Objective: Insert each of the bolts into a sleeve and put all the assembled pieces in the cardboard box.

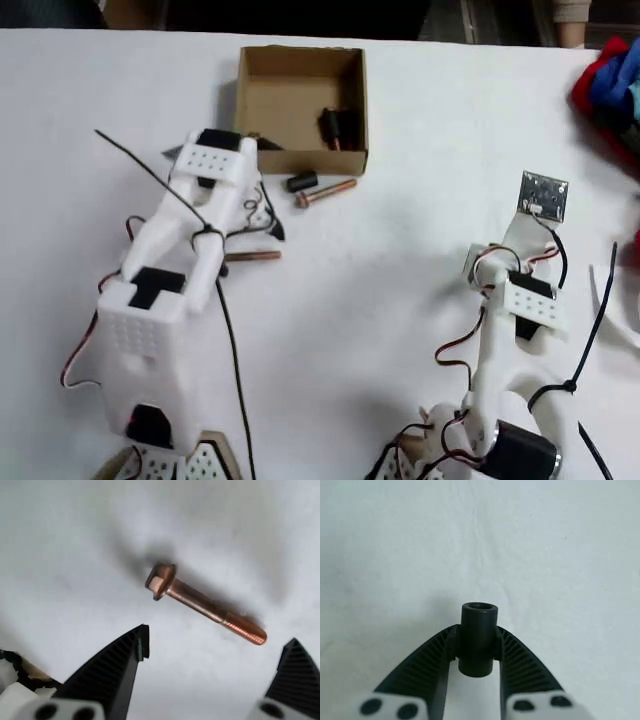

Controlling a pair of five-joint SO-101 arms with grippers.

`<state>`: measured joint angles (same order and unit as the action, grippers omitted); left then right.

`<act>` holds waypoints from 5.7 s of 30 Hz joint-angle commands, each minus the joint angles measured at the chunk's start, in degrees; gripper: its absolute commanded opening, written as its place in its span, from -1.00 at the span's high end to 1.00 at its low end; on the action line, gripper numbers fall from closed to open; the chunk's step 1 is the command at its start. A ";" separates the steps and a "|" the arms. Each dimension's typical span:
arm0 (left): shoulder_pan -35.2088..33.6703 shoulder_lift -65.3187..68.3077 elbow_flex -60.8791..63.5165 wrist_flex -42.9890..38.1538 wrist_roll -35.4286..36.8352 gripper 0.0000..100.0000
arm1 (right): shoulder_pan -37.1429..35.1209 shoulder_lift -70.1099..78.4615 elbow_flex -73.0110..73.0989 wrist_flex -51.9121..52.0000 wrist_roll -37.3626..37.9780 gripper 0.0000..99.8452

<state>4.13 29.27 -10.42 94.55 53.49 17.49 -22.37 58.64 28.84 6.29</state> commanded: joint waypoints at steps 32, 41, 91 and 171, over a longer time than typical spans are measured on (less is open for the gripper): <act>-0.44 19.25 -15.34 7.74 -30.07 0.86 | -0.66 -0.13 -1.05 -1.27 -0.26 0.96; -0.44 19.08 -20.53 7.74 -54.24 0.95 | -0.66 -0.13 -1.05 -1.27 -0.26 0.96; -0.09 19.87 -30.02 -4.04 -57.93 0.67 | -0.66 -0.13 -1.05 -1.27 -0.26 0.96; -0.53 -63.91 42.15 -45.98 -44.66 0.95 | -25.36 -0.22 11.78 -41.10 -9.67 0.96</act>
<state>2.81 -24.53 23.78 58.59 8.22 -6.95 -22.37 67.78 4.13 -2.24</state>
